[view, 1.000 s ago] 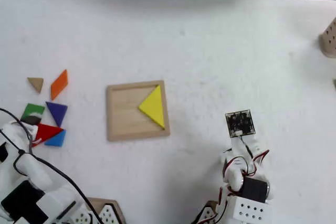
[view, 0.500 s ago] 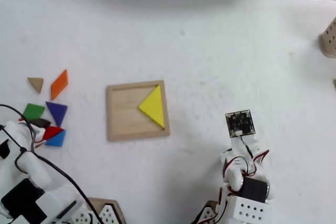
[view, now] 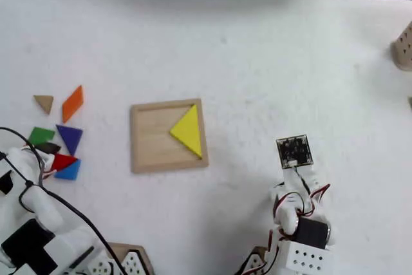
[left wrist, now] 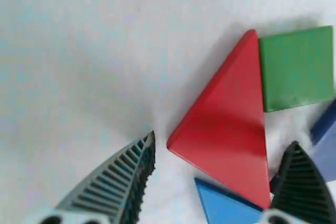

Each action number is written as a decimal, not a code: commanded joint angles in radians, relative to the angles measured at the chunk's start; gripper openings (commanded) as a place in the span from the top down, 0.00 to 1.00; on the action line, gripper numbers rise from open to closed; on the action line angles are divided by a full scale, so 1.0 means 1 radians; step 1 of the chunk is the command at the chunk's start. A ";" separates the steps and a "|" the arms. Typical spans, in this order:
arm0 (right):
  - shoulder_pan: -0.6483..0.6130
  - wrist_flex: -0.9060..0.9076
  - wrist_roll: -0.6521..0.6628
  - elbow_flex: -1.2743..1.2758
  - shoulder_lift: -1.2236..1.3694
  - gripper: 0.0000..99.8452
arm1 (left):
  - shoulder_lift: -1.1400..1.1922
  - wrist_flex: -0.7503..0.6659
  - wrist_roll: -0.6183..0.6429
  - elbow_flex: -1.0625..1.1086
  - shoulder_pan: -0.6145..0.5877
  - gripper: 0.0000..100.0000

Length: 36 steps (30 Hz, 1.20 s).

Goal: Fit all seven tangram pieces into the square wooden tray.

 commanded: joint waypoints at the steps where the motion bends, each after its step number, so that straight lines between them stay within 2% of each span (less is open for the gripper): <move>1: 0.007 0.008 0.011 0.009 -0.005 0.98 | 0.007 -0.012 0.012 -0.052 0.027 0.64; 4: 0.007 0.008 0.011 0.009 -0.005 0.98 | 0.082 -0.003 0.014 -0.104 0.022 0.64; 10: 0.007 0.008 0.011 0.009 -0.005 0.98 | 0.272 0.143 0.040 -0.290 0.019 0.64; 19: 0.005 0.008 0.011 0.009 -0.005 0.98 | 0.297 0.157 0.038 -0.311 0.001 0.64; 23: 0.005 0.008 0.011 0.009 -0.005 0.98 | 0.297 0.155 0.032 -0.316 0.001 0.77; 26: 0.005 0.008 0.011 0.009 -0.005 0.98 | 0.297 0.121 -0.057 -0.316 0.001 0.92; 28: 0.005 0.008 0.011 0.009 -0.005 0.98 | 0.297 0.120 -0.101 -0.316 0.001 0.98; 36: 0.005 0.008 0.011 0.009 -0.005 0.98 | 0.297 0.123 -0.104 -0.316 0.001 0.95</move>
